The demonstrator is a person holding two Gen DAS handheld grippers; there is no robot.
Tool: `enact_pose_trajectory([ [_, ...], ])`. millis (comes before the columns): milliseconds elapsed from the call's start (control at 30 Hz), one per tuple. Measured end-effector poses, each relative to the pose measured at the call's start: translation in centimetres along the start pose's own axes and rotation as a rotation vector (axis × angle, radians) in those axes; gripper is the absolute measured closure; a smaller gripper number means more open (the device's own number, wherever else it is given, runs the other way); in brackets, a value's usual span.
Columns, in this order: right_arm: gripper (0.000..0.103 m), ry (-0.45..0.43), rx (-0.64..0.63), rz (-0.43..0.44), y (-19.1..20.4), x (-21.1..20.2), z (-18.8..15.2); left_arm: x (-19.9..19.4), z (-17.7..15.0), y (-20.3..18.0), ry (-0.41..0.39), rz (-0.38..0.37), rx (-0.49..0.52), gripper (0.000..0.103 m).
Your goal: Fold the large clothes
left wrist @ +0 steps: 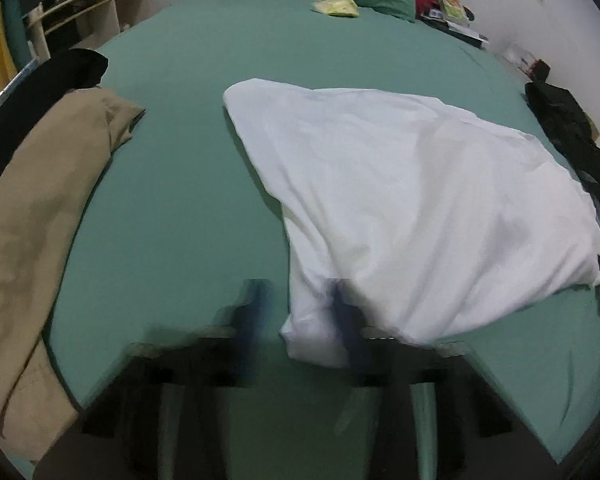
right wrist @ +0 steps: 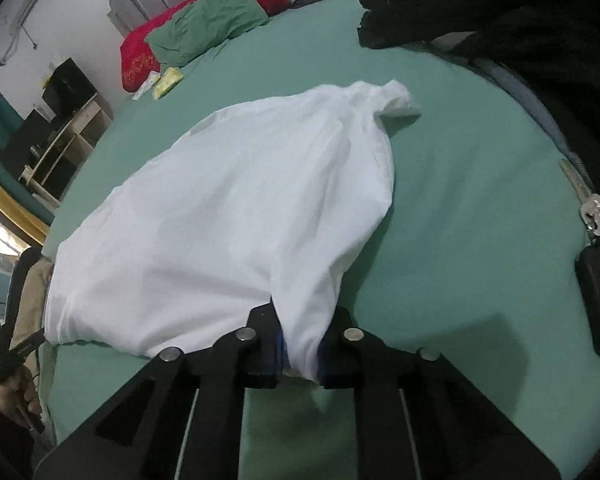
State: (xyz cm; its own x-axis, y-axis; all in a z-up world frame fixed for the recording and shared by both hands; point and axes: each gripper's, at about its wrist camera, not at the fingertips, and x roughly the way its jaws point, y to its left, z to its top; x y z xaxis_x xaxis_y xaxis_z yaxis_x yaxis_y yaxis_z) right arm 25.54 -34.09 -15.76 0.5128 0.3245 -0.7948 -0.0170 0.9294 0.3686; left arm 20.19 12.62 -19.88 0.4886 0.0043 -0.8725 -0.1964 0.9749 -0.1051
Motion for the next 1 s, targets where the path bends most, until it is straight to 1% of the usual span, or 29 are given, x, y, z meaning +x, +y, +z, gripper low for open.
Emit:
enact_pose_trajectory([
  [33, 0.093, -0.005, 0.003, 0.008, 0.0, -0.4, -0.1, -0.4, -0.1, 0.3, 0.008, -0.012, -0.008, 0.1],
  [233, 0.094, -0.032, -0.013, 0.03, 0.8, -4.5, -1.1, -3.9, -1.1, 1.2, -0.031, -0.029, -0.044, 0.102],
  [400, 0.094, 0.001, 0.002, 0.044, 0.7, -7.2, -3.1, -6.8, -2.3, 1.5, -0.032, -0.012, -0.062, 0.102],
  [600, 0.094, 0.062, 0.021, 0.026, -0.3, -8.9, -6.5, -10.1, -6.5, 2.3, 0.003, -0.013, -0.057, 0.102],
  [667, 0.094, 0.075, 0.02, 0.003, -0.7, -9.4, -7.4, -11.7, -8.4, 2.9, 0.008, -0.012, -0.061, 0.102],
  [767, 0.093, 0.118, 0.03, -0.034, -1.5, -9.3, -8.3, -12.3, -10.1, 3.1, 0.041, -0.017, -0.067, 0.102],
  [800, 0.092, 0.158, 0.036, -0.054, -1.8, -8.8, -8.7, -12.0, -10.6, 2.9, 0.06, -0.017, -0.061, 0.102],
  [833, 0.09, 0.171, 0.041, -0.066, -2.1, -8.4, -8.8, -11.9, -11.2, 2.9, 0.071, -0.016, -0.056, 0.102],
  [867, 0.083, 0.189, 0.051, -0.086, -2.3, -8.1, -9.0, -11.7, -11.4, 2.8, 0.082, -0.015, -0.053, 0.102],
  [933, 0.08, 0.184, 0.051, -0.107, -2.2, -8.3, -8.8, -11.2, -11.5, 2.7, 0.109, -0.02, -0.053, 0.101],
  [1000, 0.066, 0.159, 0.033, -0.167, -1.6, -8.8, -8.3, -11.2, -11.0, 2.6, 0.103, -0.017, -0.056, 0.101],
])
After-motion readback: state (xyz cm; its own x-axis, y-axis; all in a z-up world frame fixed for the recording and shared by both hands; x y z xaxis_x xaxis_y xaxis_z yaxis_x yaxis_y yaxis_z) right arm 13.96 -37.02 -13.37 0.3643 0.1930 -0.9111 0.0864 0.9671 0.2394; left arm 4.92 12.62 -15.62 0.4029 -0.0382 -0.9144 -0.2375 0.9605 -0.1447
